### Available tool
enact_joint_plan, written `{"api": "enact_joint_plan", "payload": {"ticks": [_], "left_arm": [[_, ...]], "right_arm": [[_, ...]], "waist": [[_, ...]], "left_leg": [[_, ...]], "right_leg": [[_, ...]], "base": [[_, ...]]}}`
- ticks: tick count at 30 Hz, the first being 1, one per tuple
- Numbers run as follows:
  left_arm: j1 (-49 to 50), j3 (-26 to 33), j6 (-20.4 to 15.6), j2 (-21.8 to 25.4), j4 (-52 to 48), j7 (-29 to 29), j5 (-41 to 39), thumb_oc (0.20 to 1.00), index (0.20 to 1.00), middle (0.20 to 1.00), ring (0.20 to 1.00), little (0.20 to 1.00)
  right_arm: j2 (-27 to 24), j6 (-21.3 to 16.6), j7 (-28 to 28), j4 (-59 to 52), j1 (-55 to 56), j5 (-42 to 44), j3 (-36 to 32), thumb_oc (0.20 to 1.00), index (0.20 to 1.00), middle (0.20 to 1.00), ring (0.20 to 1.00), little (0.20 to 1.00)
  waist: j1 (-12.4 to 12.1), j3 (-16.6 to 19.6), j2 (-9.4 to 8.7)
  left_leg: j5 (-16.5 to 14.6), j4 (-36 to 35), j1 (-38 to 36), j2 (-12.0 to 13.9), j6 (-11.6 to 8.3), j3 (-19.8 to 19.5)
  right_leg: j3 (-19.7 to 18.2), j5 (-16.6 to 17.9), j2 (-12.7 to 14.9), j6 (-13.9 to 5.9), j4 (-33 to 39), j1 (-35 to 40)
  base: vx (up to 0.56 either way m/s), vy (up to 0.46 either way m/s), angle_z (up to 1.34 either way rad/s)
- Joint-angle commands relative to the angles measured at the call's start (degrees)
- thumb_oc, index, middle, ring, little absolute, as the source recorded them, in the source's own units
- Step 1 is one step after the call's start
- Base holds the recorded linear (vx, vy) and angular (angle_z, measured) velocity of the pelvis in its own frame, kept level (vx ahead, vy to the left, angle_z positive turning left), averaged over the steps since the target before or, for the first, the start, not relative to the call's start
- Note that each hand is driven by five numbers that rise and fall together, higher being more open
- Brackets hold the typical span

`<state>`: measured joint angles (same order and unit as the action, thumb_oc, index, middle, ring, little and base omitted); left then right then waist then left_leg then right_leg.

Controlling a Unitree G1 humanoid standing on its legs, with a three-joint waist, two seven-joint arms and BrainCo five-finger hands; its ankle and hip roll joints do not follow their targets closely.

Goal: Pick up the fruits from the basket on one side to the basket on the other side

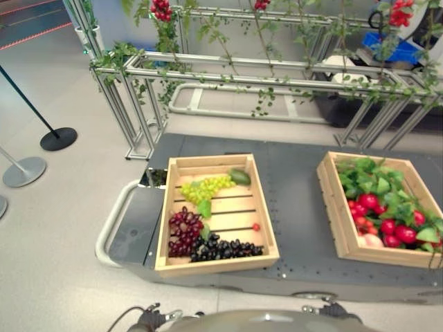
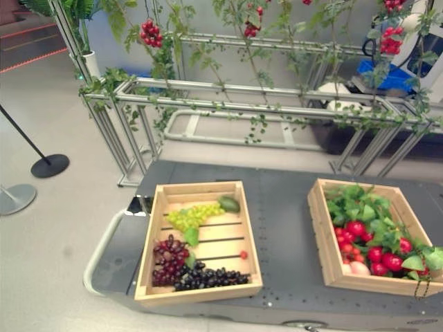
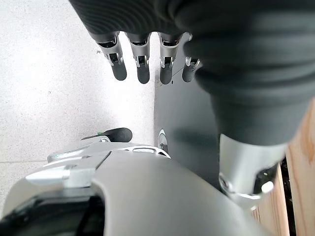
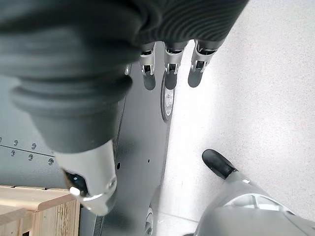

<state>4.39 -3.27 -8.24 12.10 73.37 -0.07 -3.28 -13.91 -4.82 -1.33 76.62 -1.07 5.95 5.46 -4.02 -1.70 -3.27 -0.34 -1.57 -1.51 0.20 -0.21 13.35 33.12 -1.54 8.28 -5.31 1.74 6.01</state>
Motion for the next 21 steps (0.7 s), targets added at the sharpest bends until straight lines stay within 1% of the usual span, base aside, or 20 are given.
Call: {"api": "enact_joint_plan", "payload": {"ticks": [1, 21], "left_arm": [[-0.76, 0.03, -0.69, -0.94, 3.78, -0.17, 0.3, 1.0, 1.0, 1.0, 1.0, 1.0], [-1.2, -0.45, -0.63, -1.4, 4.24, -0.22, -0.11, 1.0, 1.0, 1.0, 1.0, 1.0]], "right_arm": [[-0.13, -1.76, -0.44, 0.8, -3.07, 1.8, 2.79, 1.0, 1.0, 1.0, 1.0, 1.0], [0.02, -1.49, -0.81, 2.74, -3.34, 1.41, 2.29, 1.0, 1.0, 1.0, 1.0, 1.0]], "waist": [[-1.2, 1.67, -0.58], [-0.9, 2.06, -0.14]], "left_leg": [[-0.19, 0.18, 0.87, 2.0, -3.87, 0.96], [-0.22, -0.04, 0.43, 1.93, -3.73, 1.02]], "right_leg": [[-0.45, 2.9, 2.24, -1.53, 2.25, -1.69], [-0.58, 3.11, 2.58, -1.67, 2.22, -1.45]], "base": [[0.0, 0.0, 0.0], [0.0, 0.0, -0.01]]}}
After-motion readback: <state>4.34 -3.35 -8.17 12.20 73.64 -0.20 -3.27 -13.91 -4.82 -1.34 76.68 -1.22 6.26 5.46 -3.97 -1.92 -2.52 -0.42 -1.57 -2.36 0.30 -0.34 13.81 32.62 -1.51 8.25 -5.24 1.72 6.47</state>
